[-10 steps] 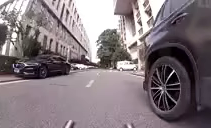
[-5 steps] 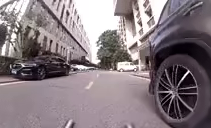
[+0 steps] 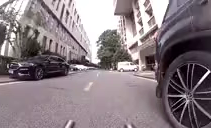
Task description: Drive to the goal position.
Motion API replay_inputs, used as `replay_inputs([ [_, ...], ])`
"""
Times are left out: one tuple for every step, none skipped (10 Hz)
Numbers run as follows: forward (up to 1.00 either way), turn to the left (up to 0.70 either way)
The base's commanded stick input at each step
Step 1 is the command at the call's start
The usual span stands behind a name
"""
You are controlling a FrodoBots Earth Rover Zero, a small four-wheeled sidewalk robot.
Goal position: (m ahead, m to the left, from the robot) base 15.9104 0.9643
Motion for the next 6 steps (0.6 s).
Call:
replay_inputs([
  [0.45,0.00],
  [0.45,0.00],
  [0.45,0.00],
  [0.45,0.00],
  [0.45,0.00],
  [0.45,0.00],
])
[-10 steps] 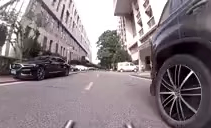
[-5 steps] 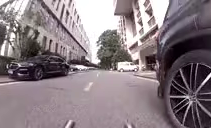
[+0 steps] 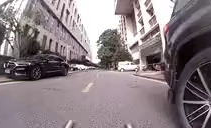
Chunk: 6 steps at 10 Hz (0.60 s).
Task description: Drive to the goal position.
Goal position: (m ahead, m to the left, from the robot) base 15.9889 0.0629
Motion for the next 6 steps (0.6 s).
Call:
replay_inputs([
  [0.45,0.00],
  [0.45,0.00],
  [0.45,0.00],
  [0.45,0.00],
  [0.45,0.00],
  [0.70,0.00],
])
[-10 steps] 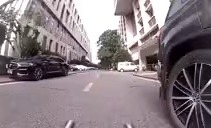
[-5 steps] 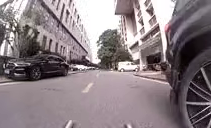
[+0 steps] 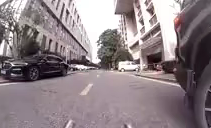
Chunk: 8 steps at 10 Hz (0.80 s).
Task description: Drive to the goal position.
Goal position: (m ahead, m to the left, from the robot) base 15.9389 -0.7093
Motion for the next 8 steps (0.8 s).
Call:
replay_inputs([
  [0.70,0.00],
  [0.70,0.00],
  [0.70,0.00],
  [0.70,0.00],
  [0.70,0.00],
  [0.70,0.00],
  [0.70,-0.07],
  [0.70,-0.14],
])
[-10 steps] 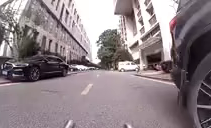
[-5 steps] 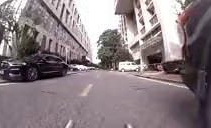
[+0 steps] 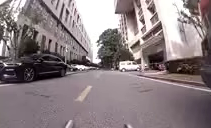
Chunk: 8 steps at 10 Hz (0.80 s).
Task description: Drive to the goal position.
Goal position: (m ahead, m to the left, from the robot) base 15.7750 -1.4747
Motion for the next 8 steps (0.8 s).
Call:
replay_inputs([
  [0.70,-0.14],
  [0.70,-0.14],
  [0.70,-0.14],
  [0.70,-0.14],
  [0.70,-0.14],
  [0.70,-0.14],
  [0.70,-0.14],
  [0.70,-0.14],
])
